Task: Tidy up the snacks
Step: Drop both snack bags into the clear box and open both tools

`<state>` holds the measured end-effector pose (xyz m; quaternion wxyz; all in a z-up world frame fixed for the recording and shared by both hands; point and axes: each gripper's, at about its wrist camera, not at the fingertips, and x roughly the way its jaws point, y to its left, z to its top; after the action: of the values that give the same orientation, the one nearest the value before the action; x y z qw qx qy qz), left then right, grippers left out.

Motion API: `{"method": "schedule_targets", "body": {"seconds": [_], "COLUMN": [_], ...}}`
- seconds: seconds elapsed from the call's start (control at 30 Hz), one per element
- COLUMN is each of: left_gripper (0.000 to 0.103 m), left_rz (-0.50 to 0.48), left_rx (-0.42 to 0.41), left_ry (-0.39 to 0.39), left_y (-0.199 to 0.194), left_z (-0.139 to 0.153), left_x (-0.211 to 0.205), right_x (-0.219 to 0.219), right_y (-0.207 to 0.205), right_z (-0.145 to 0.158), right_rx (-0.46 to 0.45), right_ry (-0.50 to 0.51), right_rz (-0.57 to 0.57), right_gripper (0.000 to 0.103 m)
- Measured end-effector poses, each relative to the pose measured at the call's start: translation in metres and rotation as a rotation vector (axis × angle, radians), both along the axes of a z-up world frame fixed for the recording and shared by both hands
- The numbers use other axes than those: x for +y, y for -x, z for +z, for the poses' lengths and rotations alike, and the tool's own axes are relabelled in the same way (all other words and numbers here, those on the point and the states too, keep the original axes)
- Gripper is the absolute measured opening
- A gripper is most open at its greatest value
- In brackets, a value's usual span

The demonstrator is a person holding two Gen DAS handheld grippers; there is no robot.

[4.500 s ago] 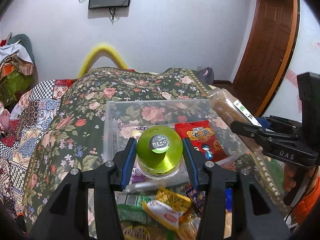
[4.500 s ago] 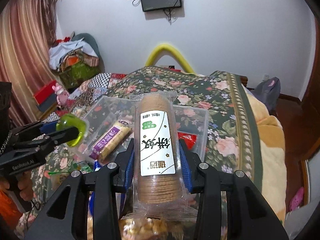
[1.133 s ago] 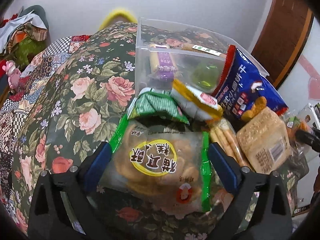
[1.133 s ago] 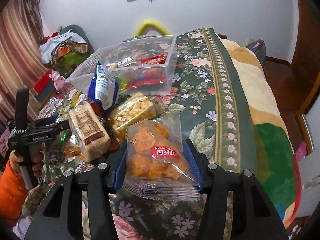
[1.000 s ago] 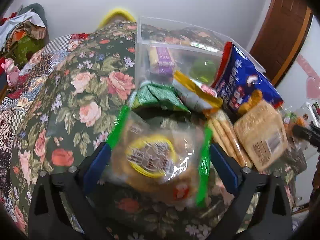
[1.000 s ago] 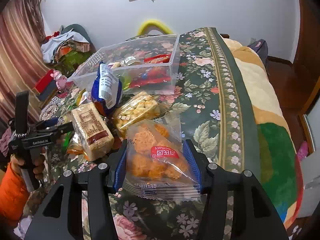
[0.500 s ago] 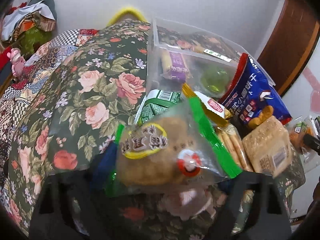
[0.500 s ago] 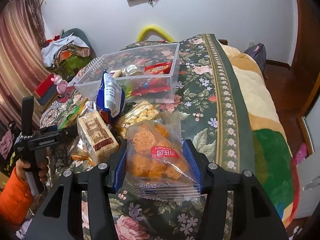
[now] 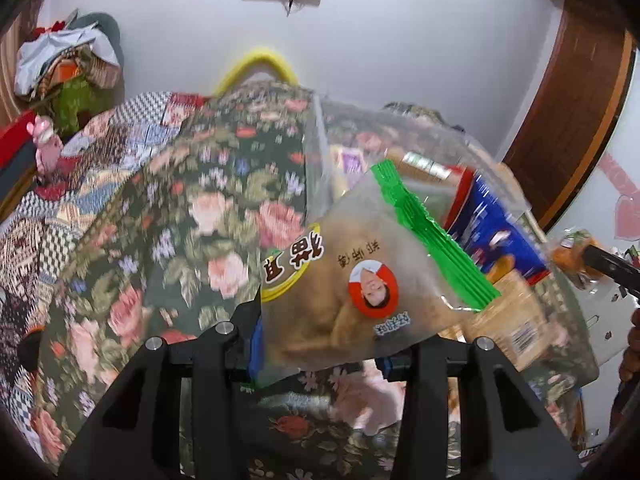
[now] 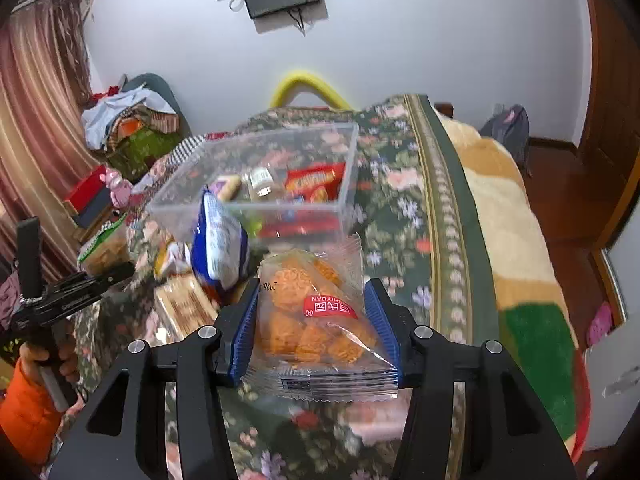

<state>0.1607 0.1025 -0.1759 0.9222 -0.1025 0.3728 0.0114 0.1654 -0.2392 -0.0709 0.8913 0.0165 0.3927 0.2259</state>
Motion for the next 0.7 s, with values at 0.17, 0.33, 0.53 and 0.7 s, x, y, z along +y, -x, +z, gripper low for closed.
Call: {"method": "schedule_targets", "body": {"seconds": [0.17,0.33,0.53,0.7], "left_gripper": [0.042,0.042,0.042,0.042], "left_rz": [-0.027,-0.051,-0.077,-0.089], "left_rx": [-0.065,-0.114,-0.133,-0.104], "left_ry": [0.008,0.02,0.007,0.016], "left_y": [-0.006,-0.028,-0.064,-0.097], "left_z": [0.031,0.057,0.071,0.064], "left_x": [-0.005,-0.012,-0.023,-0.03], "right_x": [0.01,0.024,0.045,0.061], "right_y": [-0.011,-0.027,-0.05,-0.072], "right_z": [0.016,0.031,0.043,0.039], "right_rx": [-0.055,-0.112,-0.165,-0.168], "right_ry": [-0.01,-0.03,-0.04,-0.017], "right_rz": [0.014,0.027,0.034,0.041], "right_gripper": [0.048,0.048,0.048,0.048]}}
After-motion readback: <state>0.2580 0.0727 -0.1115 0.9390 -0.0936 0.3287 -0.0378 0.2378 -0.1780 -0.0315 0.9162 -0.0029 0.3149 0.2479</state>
